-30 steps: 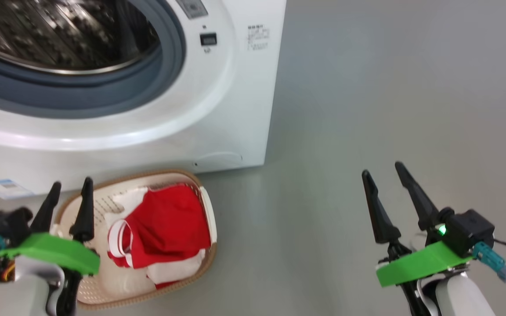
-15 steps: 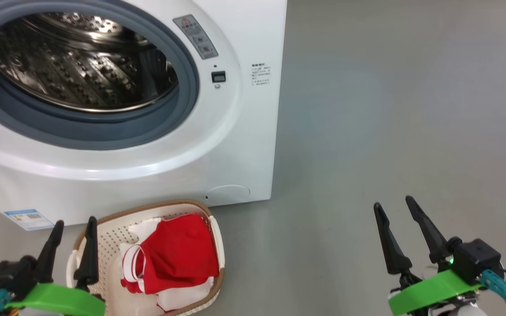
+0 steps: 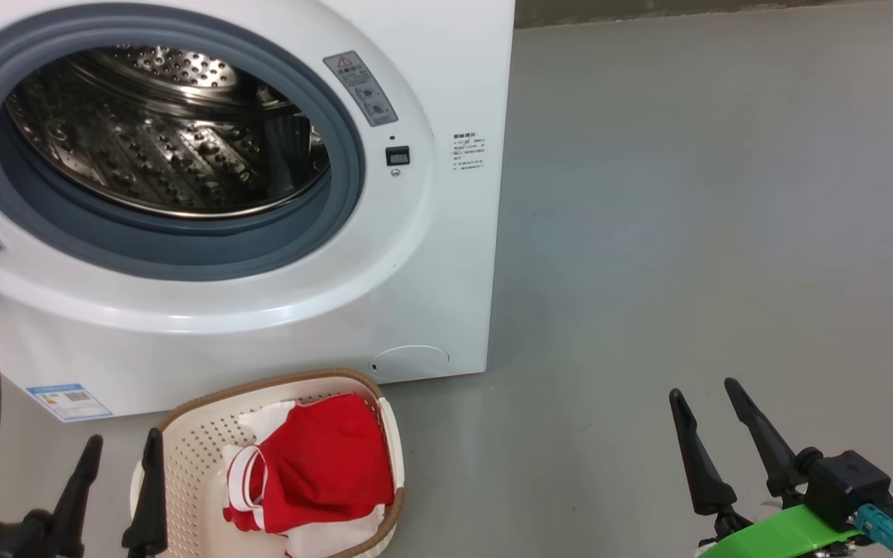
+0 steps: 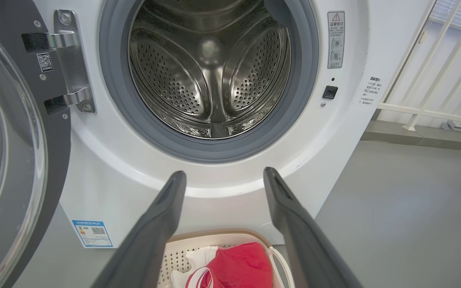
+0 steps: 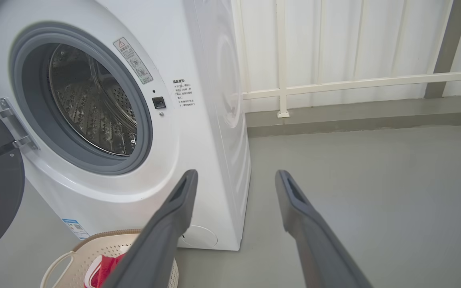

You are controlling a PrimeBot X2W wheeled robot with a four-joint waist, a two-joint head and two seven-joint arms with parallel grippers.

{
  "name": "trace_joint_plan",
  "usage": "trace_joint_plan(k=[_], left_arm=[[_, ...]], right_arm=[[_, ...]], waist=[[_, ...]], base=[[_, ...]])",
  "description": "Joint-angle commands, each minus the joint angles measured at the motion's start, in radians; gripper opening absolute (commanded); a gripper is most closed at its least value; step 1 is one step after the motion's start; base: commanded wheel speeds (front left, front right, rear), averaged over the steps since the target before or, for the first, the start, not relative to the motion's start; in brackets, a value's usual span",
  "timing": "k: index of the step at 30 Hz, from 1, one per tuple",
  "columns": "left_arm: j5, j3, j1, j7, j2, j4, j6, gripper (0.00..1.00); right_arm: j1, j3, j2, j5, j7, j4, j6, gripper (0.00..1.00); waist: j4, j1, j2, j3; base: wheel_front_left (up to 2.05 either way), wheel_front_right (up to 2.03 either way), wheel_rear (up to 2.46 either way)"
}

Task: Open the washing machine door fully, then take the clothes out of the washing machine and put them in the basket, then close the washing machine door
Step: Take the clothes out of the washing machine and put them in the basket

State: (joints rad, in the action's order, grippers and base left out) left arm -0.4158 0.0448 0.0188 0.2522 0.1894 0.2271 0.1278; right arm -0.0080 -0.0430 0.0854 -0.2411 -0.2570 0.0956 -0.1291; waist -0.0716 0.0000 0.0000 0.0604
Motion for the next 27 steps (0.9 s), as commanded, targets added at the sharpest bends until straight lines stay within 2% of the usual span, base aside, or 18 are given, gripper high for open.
trace_joint_plan(k=[1, 7, 27], left_arm=[[0.008, -0.052, -0.002, 0.010, 0.015, -0.041, 0.003, 1.00], [0.021, -0.082, -0.045, 0.010, -0.005, -0.083, 0.003, 1.00], [0.007, -0.075, -0.046, 0.010, 0.002, -0.114, 0.003, 1.00]], right_arm=[[0.003, -0.017, 0.005, -0.006, -0.005, -0.026, -0.002, 1.00], [0.017, -0.005, 0.006, -0.007, -0.005, -0.032, -0.002, 1.00], [0.007, -0.003, 0.003, 0.000, -0.005, -0.032, -0.002, 1.00]], waist=[[-0.001, 0.0000, 0.0000, -0.002], [0.005, 0.0000, 0.0000, 0.003], [0.009, 0.0000, 0.0000, 0.011]], base=[[0.00, 0.00, 0.00], [0.00, 0.00, 0.00], [0.00, 0.00, 0.00]])
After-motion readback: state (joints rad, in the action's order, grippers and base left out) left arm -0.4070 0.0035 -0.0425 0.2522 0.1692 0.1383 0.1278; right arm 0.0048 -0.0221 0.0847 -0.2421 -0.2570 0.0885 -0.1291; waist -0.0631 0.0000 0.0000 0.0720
